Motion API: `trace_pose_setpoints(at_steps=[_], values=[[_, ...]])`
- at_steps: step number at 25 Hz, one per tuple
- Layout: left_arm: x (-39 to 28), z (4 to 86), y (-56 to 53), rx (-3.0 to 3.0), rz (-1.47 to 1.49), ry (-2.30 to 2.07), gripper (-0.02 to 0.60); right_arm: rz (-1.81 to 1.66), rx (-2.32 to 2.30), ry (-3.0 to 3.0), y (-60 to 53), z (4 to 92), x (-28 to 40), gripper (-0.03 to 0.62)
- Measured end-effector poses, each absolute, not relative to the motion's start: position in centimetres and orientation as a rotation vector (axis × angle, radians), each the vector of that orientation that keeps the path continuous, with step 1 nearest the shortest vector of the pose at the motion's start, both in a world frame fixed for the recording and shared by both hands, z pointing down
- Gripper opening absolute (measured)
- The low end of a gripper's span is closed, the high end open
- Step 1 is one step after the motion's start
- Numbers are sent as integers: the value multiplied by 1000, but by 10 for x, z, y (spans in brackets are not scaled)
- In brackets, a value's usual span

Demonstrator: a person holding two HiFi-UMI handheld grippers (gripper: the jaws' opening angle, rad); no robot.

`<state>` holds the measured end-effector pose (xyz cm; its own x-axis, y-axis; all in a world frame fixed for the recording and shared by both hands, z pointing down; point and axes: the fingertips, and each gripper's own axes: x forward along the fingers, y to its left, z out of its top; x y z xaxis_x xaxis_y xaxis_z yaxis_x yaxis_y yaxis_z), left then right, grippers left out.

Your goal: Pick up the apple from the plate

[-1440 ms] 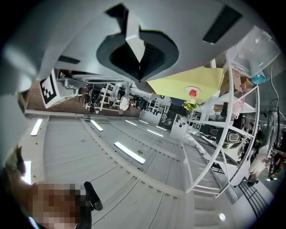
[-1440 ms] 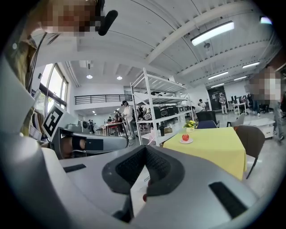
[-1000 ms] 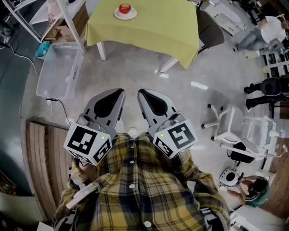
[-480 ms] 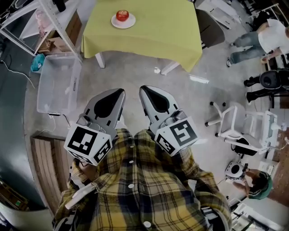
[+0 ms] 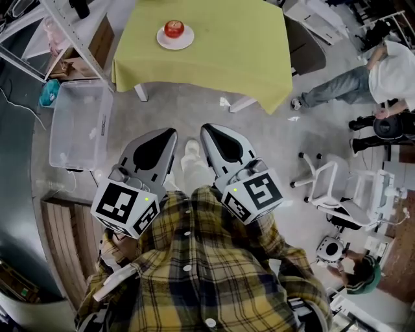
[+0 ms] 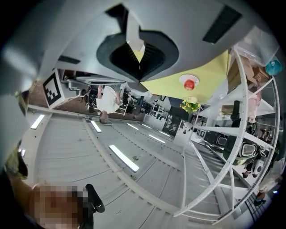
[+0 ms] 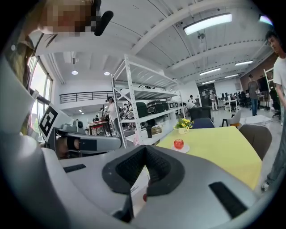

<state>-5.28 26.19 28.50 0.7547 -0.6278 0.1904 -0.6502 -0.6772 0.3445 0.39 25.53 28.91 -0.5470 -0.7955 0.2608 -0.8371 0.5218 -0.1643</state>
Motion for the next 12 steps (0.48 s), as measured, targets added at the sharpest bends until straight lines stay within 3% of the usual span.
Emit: trace_pose_setpoints(at_steps=[12], values=[[3, 269, 157, 2548, 48, -1099, 8, 354, 1291, -2672, 147, 276, 58, -3]])
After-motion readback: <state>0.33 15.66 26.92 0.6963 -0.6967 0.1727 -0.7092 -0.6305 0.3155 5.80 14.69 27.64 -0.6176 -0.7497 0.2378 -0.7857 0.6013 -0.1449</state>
